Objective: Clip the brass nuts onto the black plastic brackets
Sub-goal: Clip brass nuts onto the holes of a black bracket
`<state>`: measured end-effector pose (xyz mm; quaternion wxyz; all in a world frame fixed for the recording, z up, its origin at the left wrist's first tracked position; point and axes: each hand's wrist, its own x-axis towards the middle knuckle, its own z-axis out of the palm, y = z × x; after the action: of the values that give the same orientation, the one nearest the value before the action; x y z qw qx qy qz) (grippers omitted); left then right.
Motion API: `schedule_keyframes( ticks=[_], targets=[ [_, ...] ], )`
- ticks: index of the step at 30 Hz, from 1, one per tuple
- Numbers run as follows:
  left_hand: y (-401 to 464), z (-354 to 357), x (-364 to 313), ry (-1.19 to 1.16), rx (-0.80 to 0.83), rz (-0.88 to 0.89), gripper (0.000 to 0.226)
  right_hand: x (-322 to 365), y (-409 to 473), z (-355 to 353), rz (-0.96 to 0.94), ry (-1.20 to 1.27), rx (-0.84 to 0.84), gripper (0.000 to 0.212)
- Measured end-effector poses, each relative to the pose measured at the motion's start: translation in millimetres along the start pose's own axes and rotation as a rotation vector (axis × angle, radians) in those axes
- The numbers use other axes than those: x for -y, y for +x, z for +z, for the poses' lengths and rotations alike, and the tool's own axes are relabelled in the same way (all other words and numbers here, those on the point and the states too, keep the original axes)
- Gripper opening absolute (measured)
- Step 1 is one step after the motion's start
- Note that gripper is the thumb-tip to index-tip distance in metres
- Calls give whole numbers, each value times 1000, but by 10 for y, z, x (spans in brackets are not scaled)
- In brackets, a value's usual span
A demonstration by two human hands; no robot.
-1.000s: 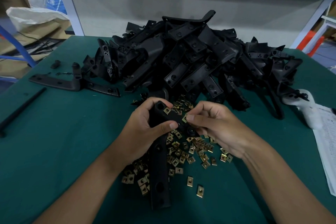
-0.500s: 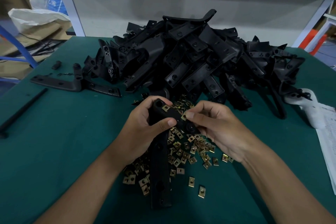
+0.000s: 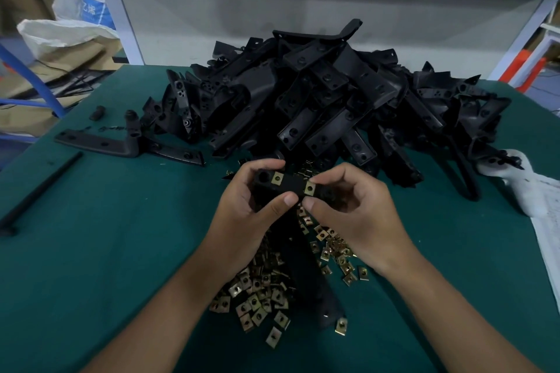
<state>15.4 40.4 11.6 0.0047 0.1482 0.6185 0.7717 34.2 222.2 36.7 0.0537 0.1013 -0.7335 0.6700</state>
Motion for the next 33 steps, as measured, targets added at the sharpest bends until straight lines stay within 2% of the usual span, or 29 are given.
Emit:
schedule_keyframes(
  ticks=[6,13,18,22,27,30,33],
  targets=[
    [-1,-73,-30,25,10,24,26,37,31,-60,-93,97,-34,26],
    [2,-39,-100,-102,-20,-70,20,33,-4,-46,-215,-85,-64,30],
    [-46,49,-243,-199,-13,-66,10,181,-53,-51,-315,-196,-114,27],
    [-137,161,-372,-228,-2,-47,12,328,-177,-50,-403,-258,-154,28],
    [-237,329,-527,-73,77,6,12,531,-330,-255,-356,-282,-162,27],
    [-327,496,-654,37,189,125,27,667,-514,-437,-346,-263,-193,26],
    [-419,721,-778,189,196,274,27,777,-837,-615,-344,-278,-229,25]
  ],
)
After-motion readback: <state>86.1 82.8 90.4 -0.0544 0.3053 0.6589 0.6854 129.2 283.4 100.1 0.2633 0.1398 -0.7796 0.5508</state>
